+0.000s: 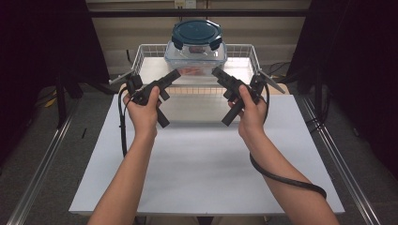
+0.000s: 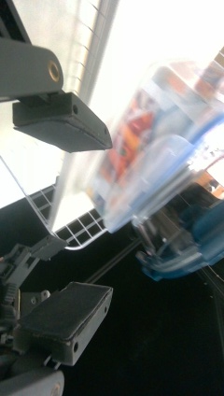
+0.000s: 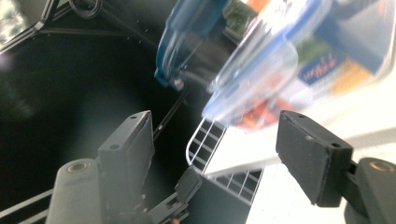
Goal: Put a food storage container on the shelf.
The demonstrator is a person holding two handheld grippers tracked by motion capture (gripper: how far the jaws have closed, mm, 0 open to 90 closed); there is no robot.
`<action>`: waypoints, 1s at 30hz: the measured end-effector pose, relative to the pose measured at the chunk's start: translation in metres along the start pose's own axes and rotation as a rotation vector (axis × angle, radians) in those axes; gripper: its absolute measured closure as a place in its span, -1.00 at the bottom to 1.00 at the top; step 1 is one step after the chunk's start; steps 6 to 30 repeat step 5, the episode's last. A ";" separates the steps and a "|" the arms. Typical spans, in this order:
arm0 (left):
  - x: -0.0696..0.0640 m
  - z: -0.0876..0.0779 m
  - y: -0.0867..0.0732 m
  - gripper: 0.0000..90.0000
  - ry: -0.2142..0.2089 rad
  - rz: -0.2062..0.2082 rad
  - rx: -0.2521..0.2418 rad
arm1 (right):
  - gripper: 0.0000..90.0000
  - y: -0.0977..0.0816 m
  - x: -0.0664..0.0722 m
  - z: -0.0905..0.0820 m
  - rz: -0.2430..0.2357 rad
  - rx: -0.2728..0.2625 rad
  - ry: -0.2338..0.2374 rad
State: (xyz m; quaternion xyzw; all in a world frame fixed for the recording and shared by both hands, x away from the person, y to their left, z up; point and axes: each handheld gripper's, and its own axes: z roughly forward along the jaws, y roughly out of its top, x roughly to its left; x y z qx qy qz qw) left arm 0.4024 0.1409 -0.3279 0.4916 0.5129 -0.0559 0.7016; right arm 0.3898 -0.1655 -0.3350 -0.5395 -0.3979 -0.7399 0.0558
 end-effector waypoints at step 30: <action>0.008 -0.009 -0.010 -0.53 0.012 0.002 0.001 | -0.44 -0.011 -0.006 -0.014 -0.019 0.028 0.005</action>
